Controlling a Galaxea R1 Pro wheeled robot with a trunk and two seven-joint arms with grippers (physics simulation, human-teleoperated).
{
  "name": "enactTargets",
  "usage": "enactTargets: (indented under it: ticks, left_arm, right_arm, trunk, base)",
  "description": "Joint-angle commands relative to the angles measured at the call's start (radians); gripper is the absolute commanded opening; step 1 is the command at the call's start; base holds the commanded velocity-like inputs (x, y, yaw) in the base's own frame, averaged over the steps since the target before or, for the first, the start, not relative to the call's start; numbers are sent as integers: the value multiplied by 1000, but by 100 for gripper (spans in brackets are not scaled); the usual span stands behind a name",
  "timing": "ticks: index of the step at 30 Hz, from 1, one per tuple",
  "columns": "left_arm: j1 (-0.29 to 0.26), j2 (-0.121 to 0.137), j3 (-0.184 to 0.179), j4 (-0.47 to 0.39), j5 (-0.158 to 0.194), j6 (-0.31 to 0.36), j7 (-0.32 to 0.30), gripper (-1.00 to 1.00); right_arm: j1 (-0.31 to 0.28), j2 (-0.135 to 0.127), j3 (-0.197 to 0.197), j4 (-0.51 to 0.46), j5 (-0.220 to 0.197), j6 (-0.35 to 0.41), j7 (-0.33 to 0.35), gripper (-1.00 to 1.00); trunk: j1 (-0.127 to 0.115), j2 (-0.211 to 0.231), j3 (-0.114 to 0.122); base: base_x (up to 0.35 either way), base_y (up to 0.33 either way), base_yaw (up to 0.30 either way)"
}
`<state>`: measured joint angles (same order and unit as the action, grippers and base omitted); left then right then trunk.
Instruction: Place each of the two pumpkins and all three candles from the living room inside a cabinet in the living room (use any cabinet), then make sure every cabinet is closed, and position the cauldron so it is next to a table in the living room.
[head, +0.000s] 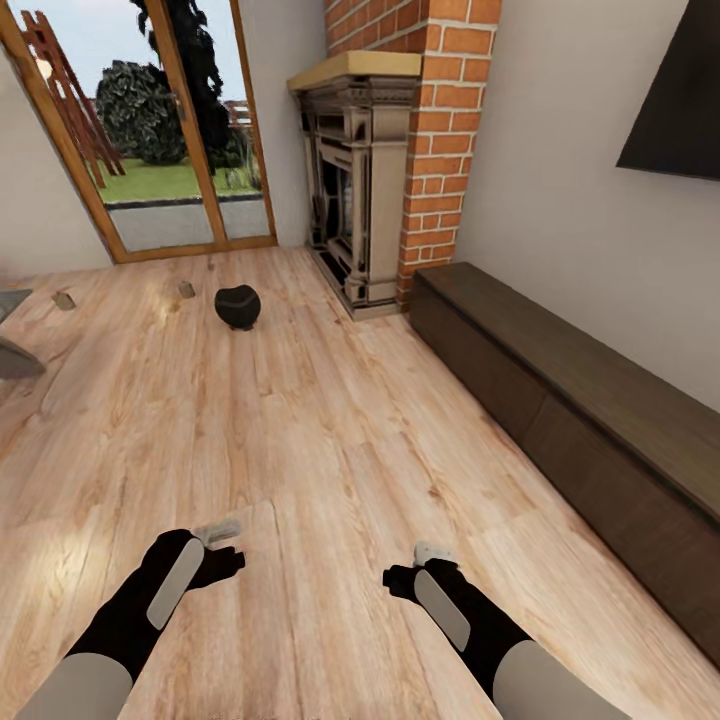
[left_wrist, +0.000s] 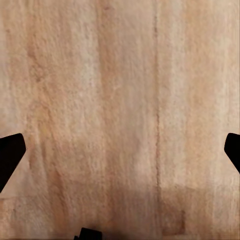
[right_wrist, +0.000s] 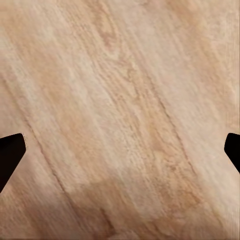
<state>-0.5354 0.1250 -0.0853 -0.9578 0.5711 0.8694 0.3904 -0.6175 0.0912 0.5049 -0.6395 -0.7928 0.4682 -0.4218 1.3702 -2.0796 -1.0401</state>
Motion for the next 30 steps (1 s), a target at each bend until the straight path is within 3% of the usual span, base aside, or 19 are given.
enactTargets:
  ticks: [1, 21, 30]
  left_arm:
    - [0, 1, -4, -1, 10, 2, 10, 100]
    - [-1, 7, -2, -1, 9, 0, 10, 100]
    - [-1, 9, 19, -1, 11, -2, 10, 100]
  right_arm:
    - [-1, 0, 4, -2, -9, 1, -9, 100]
    - [-1, -1, 4, -2, -6, 1, -9, 100]
    - [-1, -1, 4, -2, -6, 1, -9, 100]
  trunk:
    - [0, 0, -2]
    - [0, 0, -19]
    - [0, 0, -27]
  base:
    - [0, 0, 238]
    - [4, 0, 238]
    - [221, 0, 238]
